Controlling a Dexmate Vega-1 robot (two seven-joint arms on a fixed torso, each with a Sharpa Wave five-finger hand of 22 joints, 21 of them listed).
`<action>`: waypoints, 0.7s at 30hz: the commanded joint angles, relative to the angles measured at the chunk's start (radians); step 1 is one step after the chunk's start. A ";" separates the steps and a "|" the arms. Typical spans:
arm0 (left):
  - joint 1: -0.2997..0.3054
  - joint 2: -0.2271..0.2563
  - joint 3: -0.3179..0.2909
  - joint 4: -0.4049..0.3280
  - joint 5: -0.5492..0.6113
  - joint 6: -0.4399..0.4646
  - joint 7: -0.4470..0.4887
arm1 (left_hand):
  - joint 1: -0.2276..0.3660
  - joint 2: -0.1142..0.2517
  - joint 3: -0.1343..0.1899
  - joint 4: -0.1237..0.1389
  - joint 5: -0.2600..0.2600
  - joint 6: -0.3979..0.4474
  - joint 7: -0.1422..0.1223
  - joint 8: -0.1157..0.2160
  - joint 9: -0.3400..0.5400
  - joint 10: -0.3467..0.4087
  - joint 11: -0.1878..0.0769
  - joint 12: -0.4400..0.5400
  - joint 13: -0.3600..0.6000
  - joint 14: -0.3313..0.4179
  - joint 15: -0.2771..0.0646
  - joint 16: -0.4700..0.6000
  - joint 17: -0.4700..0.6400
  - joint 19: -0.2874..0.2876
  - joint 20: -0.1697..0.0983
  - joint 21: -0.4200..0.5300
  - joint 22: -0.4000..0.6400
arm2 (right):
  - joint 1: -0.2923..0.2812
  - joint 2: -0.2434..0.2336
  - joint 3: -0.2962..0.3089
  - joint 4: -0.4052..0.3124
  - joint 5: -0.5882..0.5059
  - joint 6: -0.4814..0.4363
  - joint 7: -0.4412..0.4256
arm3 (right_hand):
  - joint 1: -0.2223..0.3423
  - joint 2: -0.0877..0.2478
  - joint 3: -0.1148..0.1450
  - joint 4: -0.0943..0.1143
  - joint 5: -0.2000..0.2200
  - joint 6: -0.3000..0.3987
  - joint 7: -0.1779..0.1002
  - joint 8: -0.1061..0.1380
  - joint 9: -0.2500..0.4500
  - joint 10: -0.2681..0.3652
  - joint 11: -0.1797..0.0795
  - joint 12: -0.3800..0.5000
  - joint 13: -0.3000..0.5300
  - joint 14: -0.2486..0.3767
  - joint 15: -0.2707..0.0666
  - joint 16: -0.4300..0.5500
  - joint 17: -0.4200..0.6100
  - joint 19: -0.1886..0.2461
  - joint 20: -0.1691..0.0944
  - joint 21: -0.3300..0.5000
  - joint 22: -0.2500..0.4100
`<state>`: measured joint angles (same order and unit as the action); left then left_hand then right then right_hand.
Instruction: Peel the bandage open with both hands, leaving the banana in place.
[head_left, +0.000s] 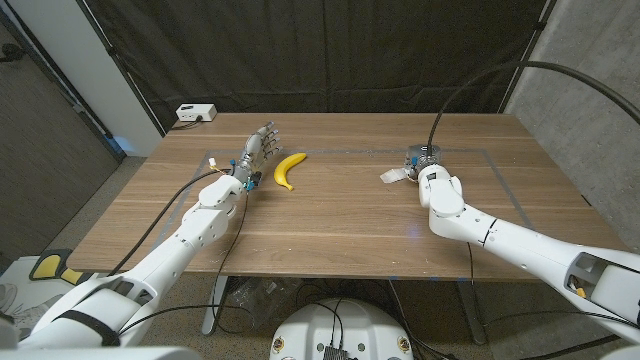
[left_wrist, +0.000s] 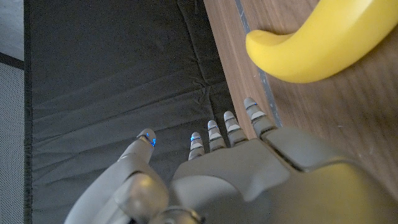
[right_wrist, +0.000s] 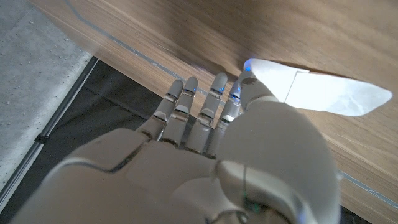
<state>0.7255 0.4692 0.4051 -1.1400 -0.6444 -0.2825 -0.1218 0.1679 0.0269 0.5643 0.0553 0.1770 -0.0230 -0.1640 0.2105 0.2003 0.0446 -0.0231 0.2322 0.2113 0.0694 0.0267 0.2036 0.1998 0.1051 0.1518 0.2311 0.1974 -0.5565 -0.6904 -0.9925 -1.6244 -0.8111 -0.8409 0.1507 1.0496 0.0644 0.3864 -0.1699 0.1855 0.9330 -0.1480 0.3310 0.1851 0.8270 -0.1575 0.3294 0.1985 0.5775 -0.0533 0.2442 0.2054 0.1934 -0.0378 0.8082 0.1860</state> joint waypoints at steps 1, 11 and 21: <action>0.000 0.000 -0.005 0.006 -0.004 -0.006 -0.002 | -0.006 -0.001 -0.002 -0.001 0.006 -0.001 -0.006 -0.001 0.000 0.005 -0.005 -0.003 0.003 0.004 0.004 0.000 0.003 -0.001 0.009 0.008 0.004 | -0.009 0.004 0.003 0.010 0.007 0.001 -0.025 | -0.005 -0.026 -0.009 0.004 0.004 0.139 0.036 0.021 0.035 0.010 -0.001 0.001 0.005 0.014 -0.167 -0.002 0.000 0.012 -0.012 0.006 0.000; -0.003 -0.002 -0.005 0.014 -0.004 -0.009 -0.006 | -0.006 -0.001 -0.003 -0.001 0.007 -0.005 -0.007 -0.003 0.000 0.000 -0.007 -0.005 0.003 0.003 0.004 -0.001 0.003 -0.001 0.009 0.008 0.004 | -0.022 0.009 0.003 0.014 -0.009 -0.010 -0.084 | 0.060 -0.037 -0.023 0.003 0.014 0.195 0.039 0.081 0.044 0.135 -0.024 0.053 0.038 0.115 -0.186 0.037 0.027 0.023 -0.024 0.008 0.000; 0.003 0.003 -0.006 0.006 -0.007 -0.001 -0.006 | -0.006 -0.001 -0.003 -0.001 0.007 -0.008 -0.006 -0.005 0.000 -0.001 -0.008 -0.006 0.003 0.003 0.005 -0.001 0.003 -0.001 0.008 0.008 0.003 | -0.083 0.023 0.077 -0.004 0.045 0.018 -0.243 | 0.080 -0.037 -0.020 0.002 0.017 0.198 0.054 0.082 0.039 0.134 -0.016 0.053 0.045 0.106 -0.185 0.028 0.027 0.024 -0.028 0.008 0.000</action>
<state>0.7238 0.4687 0.4008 -1.1295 -0.6485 -0.2887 -0.1266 0.1572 0.0233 0.5644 0.0552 0.1769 -0.0268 -0.1678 0.2068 0.2003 0.0409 -0.0267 0.2323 0.2113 0.0694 0.0267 0.2036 0.1999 0.1051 0.1518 0.2311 0.1974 -0.5866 -0.6824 -0.9776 -1.6153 -0.8088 -0.8429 0.0545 1.1177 0.0283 0.3653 -0.1682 0.1962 1.0904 -0.1141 0.4029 0.1982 0.9590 -0.1795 0.3739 0.2397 0.6848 -0.0640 0.2742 0.2303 0.2104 -0.0359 0.8082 0.1861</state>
